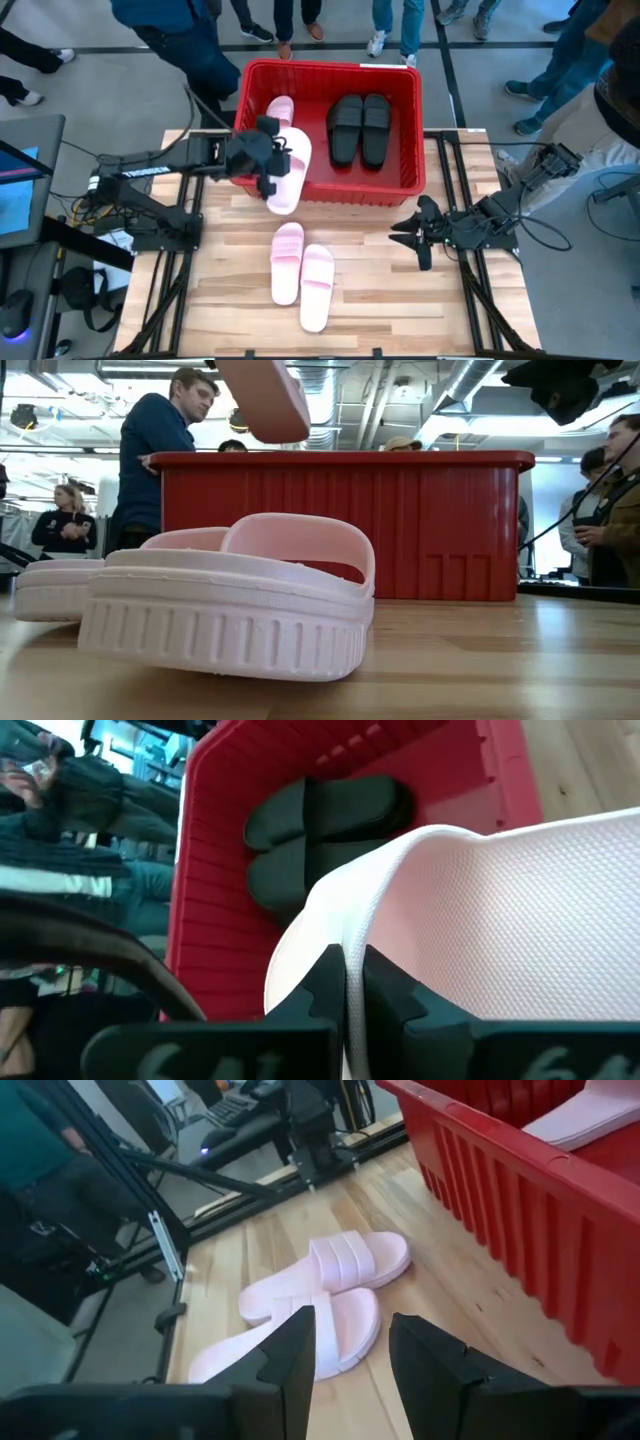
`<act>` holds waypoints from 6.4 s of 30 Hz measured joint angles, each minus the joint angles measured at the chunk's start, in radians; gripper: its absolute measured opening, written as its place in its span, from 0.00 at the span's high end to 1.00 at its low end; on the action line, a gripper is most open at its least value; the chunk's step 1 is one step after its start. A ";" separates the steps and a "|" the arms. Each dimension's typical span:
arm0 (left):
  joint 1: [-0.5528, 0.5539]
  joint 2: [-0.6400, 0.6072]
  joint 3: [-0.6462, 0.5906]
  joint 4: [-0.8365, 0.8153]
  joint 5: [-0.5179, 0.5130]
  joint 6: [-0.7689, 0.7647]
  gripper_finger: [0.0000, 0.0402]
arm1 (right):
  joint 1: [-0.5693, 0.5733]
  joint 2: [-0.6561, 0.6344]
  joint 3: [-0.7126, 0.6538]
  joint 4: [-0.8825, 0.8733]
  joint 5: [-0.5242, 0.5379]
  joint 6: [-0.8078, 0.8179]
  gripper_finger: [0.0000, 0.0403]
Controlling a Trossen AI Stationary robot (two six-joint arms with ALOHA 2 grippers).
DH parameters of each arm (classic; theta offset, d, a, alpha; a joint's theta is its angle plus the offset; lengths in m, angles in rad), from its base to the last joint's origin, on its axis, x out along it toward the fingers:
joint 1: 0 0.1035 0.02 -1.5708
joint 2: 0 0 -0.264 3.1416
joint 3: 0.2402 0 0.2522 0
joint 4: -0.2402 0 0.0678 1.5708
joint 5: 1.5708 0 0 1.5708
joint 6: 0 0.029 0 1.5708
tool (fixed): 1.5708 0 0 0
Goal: Pick and place slides into bin
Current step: Put the pink slide into the red container
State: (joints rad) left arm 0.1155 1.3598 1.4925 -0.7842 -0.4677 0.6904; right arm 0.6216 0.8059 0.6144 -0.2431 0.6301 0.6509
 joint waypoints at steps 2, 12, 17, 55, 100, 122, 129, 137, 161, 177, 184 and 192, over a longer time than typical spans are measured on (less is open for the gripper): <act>0.052 0.000 0.000 0.013 0.060 0.039 1.00 | 0.000 0.000 0.000 0.008 0.003 0.004 0.71; 0.273 0.061 0.001 0.111 0.287 0.173 1.00 | -0.016 0.000 0.001 0.074 0.007 0.011 0.71; 0.344 0.136 0.001 0.170 0.375 0.209 1.00 | -0.015 0.000 0.001 0.073 0.006 0.052 0.71; 0.606 0.594 0.173 0.405 0.508 0.224 1.00 | -0.056 0.000 0.001 0.072 0.026 0.178 0.71; 0.711 0.739 0.288 0.320 0.571 0.212 1.00 | -0.038 0.000 0.001 0.042 0.029 0.209 0.71; 0.700 0.783 0.296 0.334 0.552 0.307 1.00 | -0.033 0.000 0.001 0.049 0.026 0.239 0.71; 0.700 0.787 0.296 0.358 0.560 0.306 1.00 | -0.033 0.000 0.001 0.043 0.026 0.239 0.71; 0.706 0.787 0.296 0.346 0.579 0.294 1.00 | -0.034 0.000 0.001 0.049 0.026 0.240 0.71; 0.703 0.787 0.296 0.330 0.567 0.267 0.84 | -0.034 0.000 0.001 0.057 0.026 0.234 0.71; 0.703 0.787 0.296 0.277 0.565 0.234 0.83 | -0.034 0.000 0.001 0.057 0.026 0.232 0.71; 0.703 0.787 0.296 0.277 0.565 0.233 0.83 | -0.034 0.000 0.001 0.057 0.026 0.232 0.71; 0.706 0.786 0.296 0.260 0.583 0.212 0.83 | -0.034 0.000 0.001 0.057 0.025 0.232 0.71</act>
State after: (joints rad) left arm 0.8212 2.1460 1.7885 -0.5241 0.1156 0.9020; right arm 0.5877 0.8059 0.6155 -0.1860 0.6556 0.8829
